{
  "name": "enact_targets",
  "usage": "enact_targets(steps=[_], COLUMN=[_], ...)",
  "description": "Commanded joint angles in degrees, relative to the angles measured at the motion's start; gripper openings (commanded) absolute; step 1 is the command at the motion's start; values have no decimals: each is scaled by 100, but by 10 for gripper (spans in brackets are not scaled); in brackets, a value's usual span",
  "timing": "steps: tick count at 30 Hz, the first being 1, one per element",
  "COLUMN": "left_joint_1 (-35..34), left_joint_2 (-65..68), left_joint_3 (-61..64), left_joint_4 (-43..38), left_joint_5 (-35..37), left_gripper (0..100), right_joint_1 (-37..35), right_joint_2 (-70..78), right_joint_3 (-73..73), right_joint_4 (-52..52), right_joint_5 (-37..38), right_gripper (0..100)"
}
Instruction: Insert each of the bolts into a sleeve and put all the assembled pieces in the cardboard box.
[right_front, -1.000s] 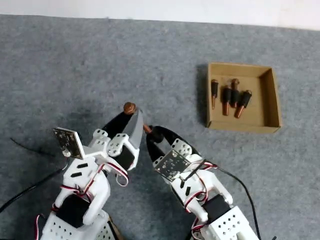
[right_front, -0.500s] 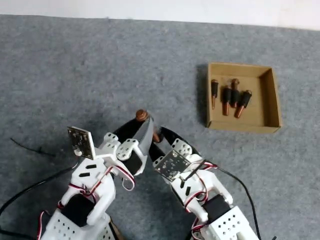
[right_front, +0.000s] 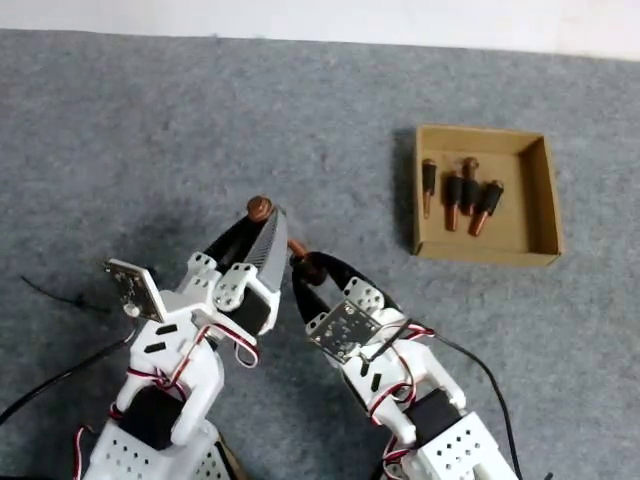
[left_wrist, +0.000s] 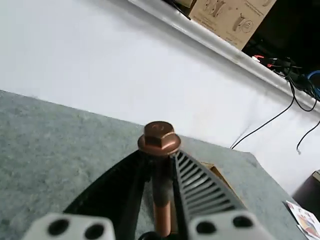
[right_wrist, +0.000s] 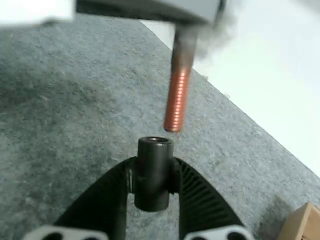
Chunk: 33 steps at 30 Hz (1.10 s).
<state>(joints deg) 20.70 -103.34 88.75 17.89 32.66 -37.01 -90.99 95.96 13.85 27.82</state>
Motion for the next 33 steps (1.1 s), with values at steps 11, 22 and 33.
enact_targets(steps=[11, 22, 33], left_joint_1=[-22, 752, 822], left_joint_2=[-84, -84, -84], left_joint_3=[848, 848, 848], left_joint_4=[-149, 1037, 1670], left_joint_5=[334, 1002, 1011], left_gripper=[6, 7, 215], right_joint_1=[75, 198, 189], right_joint_2=[-92, -92, -92], right_joint_3=[892, 892, 892], right_joint_4=[-40, -57, -57], right_joint_5=[44, 44, 44], right_gripper=[6, 6, 5])
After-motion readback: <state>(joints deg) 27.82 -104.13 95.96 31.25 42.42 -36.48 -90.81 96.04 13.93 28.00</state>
